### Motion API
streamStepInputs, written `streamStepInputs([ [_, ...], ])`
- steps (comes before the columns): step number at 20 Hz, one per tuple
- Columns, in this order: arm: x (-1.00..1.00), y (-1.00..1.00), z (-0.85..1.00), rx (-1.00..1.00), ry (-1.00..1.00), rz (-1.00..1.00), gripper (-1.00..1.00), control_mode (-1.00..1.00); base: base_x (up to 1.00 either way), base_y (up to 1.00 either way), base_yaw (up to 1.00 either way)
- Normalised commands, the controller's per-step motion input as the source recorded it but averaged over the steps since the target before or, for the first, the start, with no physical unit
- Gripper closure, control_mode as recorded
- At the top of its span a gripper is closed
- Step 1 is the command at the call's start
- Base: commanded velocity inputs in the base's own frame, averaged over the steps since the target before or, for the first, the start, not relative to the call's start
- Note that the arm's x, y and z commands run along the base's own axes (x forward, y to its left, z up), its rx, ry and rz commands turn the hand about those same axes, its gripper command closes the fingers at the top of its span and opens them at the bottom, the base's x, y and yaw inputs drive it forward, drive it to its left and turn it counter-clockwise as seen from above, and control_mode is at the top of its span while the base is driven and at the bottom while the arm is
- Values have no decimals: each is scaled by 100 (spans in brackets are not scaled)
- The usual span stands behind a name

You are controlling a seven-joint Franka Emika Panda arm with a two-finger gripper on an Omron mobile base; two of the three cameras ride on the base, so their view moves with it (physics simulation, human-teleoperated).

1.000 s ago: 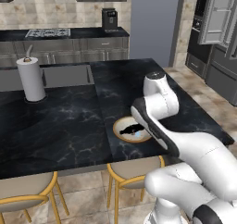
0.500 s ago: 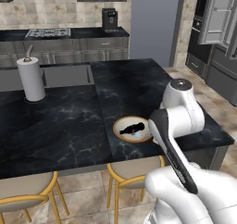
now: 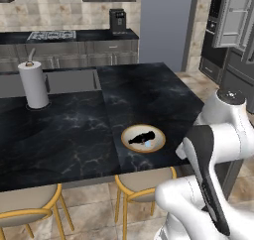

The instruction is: Open the fridge, grab two sodas, and place both sodas inside the bowl with ice on the dining counter.

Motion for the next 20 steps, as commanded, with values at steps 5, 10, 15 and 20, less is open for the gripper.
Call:
streamStepInputs([
  [5, -99, -8, 2, 21, -13, -32, -100, -100, 0, 0, 0],
  [10, -58, 24, -9, 9, -14, -28, -100, -100, 0, 0, 0],
  [15, -3, 43, -7, 0, -7, -14, -100, -100, 0, 0, 0],
  [20, 2, 5, -1, -1, 0, 0, -100, -100, 0, 0, 0],
])
